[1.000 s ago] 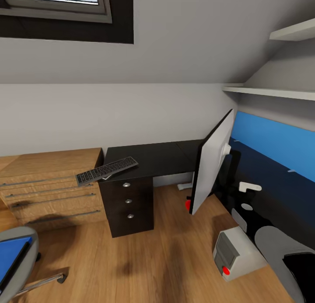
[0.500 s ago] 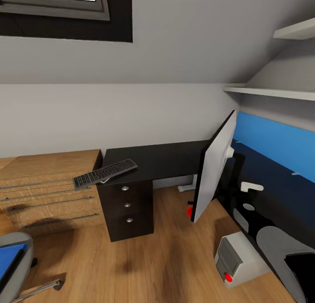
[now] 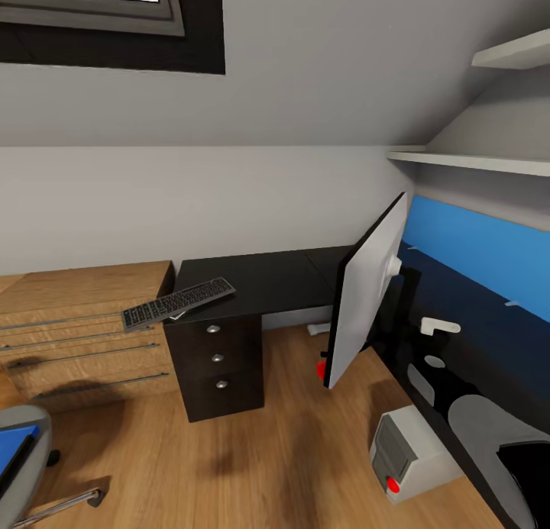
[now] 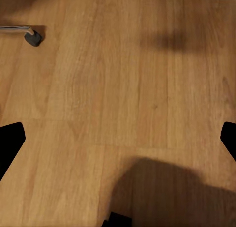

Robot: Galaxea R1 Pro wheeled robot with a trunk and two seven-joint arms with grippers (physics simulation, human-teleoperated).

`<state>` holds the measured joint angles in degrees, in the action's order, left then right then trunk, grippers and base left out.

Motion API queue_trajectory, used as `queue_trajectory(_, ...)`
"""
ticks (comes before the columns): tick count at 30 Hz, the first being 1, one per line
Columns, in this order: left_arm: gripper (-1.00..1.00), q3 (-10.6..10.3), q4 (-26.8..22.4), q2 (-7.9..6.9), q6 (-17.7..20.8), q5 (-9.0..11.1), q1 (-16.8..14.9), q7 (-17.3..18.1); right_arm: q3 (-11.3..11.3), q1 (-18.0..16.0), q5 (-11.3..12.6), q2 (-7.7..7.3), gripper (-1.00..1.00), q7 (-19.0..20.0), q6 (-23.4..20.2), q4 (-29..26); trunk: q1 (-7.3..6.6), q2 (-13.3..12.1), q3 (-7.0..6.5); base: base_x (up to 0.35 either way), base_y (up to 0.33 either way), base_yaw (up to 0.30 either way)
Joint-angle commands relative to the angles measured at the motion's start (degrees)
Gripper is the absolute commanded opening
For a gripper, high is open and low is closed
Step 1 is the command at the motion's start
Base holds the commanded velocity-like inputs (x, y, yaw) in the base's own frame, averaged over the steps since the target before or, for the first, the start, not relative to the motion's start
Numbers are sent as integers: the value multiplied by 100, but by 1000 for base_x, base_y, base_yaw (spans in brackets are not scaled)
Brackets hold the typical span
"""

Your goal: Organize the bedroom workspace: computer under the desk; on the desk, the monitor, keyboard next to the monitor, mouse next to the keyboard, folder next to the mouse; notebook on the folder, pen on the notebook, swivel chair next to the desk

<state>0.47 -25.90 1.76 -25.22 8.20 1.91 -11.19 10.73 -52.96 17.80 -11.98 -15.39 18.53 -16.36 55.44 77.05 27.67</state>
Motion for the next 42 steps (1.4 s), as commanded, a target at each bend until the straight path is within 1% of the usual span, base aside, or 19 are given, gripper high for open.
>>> queue_trajectory(1,100,4,-9,2,-9,32,2,3,50,-4,49,-6,100,-25,18,1,0,3,5,0,-4,0)
queue_trajectory(5,100,5,-11,1,-9,32,2,3,52,-4,49,-25,100,-25,19,1,0,3,5,49,14,0)
queue_trajectory(12,100,5,-11,2,-15,38,2,5,52,-4,49,-38,100,-18,20,-1,0,3,5,196,36,0)
queue_trajectory(23,100,5,-11,0,-18,37,2,3,52,-4,48,-41,100,-17,22,1,0,3,5,39,3,0)
queue_trajectory(29,100,5,-11,2,-18,33,2,3,52,-4,48,-41,100,-17,27,1,0,3,5,185,0,0)
queue_trajectory(35,100,5,-11,6,-18,32,2,3,52,-4,48,-47,100,-17,27,-4,0,3,5,59,0,0)
queue_trajectory(42,100,10,-11,3,-18,32,2,-1,52,-4,48,-125,100,-17,52,0,0,3,5,21,-8,0)
